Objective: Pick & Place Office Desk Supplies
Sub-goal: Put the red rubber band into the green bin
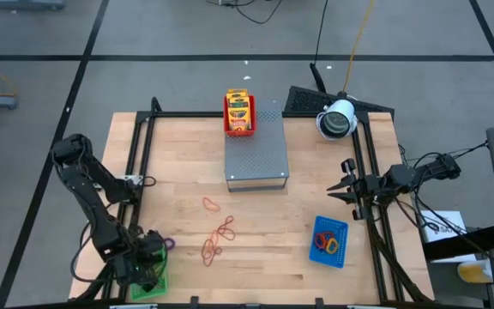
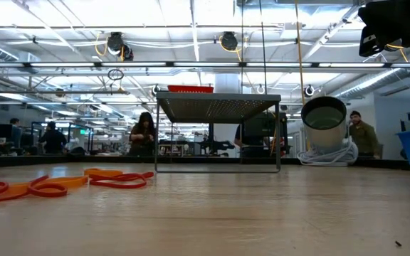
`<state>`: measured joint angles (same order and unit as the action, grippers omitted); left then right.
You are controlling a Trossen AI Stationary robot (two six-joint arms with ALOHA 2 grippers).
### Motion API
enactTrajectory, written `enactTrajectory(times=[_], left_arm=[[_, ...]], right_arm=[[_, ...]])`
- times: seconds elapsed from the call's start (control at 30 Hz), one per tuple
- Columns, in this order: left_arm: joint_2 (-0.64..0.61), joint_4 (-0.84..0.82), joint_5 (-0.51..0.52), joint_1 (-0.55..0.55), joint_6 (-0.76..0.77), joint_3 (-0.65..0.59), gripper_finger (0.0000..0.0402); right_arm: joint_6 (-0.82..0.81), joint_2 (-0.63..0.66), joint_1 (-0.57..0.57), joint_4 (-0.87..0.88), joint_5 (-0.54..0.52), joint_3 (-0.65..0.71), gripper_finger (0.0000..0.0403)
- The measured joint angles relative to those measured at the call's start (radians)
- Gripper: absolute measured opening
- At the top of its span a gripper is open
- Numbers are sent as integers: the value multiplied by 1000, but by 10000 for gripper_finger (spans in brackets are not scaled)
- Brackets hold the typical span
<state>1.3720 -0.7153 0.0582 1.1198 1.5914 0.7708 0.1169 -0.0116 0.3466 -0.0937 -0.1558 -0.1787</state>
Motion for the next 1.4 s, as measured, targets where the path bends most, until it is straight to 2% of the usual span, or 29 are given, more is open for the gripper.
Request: enactTrajectory(times=[0.17,0.37,0.47,0.7,0.8,0.93,1.13,1.4], left_arm=[[0,67,-25,0,-2,0,169],[1,82,-31,-25,-76,53,162],[1,20,-22,-44,-155,110,154],[1,-272,53,-77,-266,277,148],[0,-337,79,-99,-335,340,148],[0,-339,81,-158,-438,397,148],[20,-336,82,-280,-452,433,147],[152,-335,83,-412,-462,528,147]], right_arm=[[0,0,0,0,0,0,45],[0,0,0,0,0,0,45],[0,0,0,0,0,0,45],[0,0,0,0,0,0,45],[0,0,0,0,0,0,45],[0,0,0,0,0,0,45],[0,0,0,0,0,0,45],[0,0,0,0,0,0,45]])
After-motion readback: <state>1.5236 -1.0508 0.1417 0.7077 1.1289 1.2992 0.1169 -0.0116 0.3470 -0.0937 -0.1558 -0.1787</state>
